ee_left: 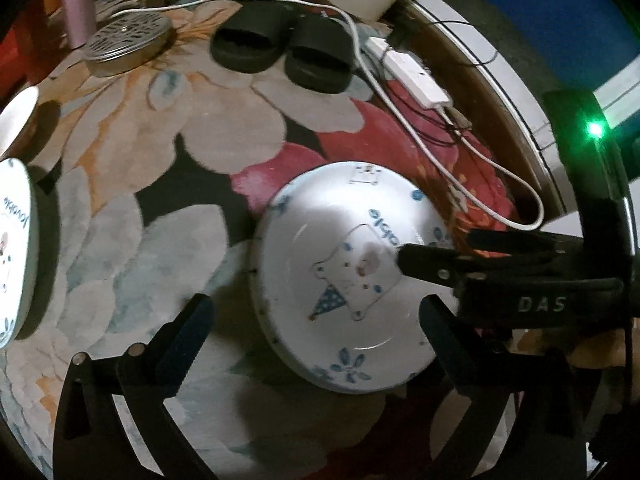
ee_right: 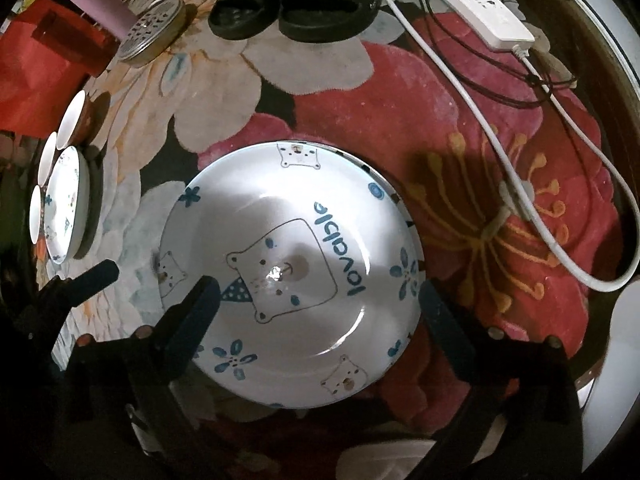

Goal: Organize plates and bowls
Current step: 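Lower the bear plate onto the leaf-pattern plate and open both grippers, then withdraw both grippers from the stack toward the remaining bear plate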

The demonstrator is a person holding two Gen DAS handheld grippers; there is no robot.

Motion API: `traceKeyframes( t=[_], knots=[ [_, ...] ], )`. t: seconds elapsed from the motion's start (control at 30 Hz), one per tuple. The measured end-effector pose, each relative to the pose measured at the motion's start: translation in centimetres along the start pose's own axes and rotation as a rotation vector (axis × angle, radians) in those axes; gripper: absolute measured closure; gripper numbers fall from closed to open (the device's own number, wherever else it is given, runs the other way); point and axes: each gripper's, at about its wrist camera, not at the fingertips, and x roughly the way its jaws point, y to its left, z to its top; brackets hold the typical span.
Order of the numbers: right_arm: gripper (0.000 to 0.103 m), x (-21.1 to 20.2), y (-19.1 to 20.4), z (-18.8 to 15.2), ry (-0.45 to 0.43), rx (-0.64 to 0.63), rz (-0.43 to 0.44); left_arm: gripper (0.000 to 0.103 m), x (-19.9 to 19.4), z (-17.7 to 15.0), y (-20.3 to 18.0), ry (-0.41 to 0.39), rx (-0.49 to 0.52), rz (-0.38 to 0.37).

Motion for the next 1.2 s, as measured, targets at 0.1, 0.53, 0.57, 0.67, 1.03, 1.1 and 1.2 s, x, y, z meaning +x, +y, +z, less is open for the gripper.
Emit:
traceKeyframes(
  t=[0.1,0.53,0.57,0.67,1.03,1.1,1.2],
  knots=[
    [0.002,0.0,0.1,-0.1,0.008,0.001,-0.005,0.001,0.0,-0.1,1.2,0.003,-0.019,0.017],
    [0.001,0.0,1.9,-0.1,0.010,-0.008,-0.019,0.001,-2.1,-0.7,4.7,-0.015,-0.069,0.053],
    [0.002,0.1,2.1,-0.2,0.010,-0.011,-0.019,0.001,-2.3,-0.8,5.3,-0.017,-0.078,0.058],
    [0.001,0.1,2.9,-0.1,0.011,-0.020,-0.020,0.001,-2.8,-1.1,6.4,-0.020,-0.096,0.071],
    [0.001,0.3,6.5,0.4,-0.003,-0.059,-0.014,0.001,-5.0,-2.5,10.8,-0.038,-0.172,0.111],
    [0.001,0.4,7.0,0.5,-0.005,-0.065,-0.012,0.001,-5.4,-2.8,11.6,-0.043,-0.186,0.119],
    [0.001,0.5,7.8,0.6,-0.007,-0.078,-0.010,0.001,-5.8,-3.2,12.7,-0.046,-0.204,0.128]
  ],
)
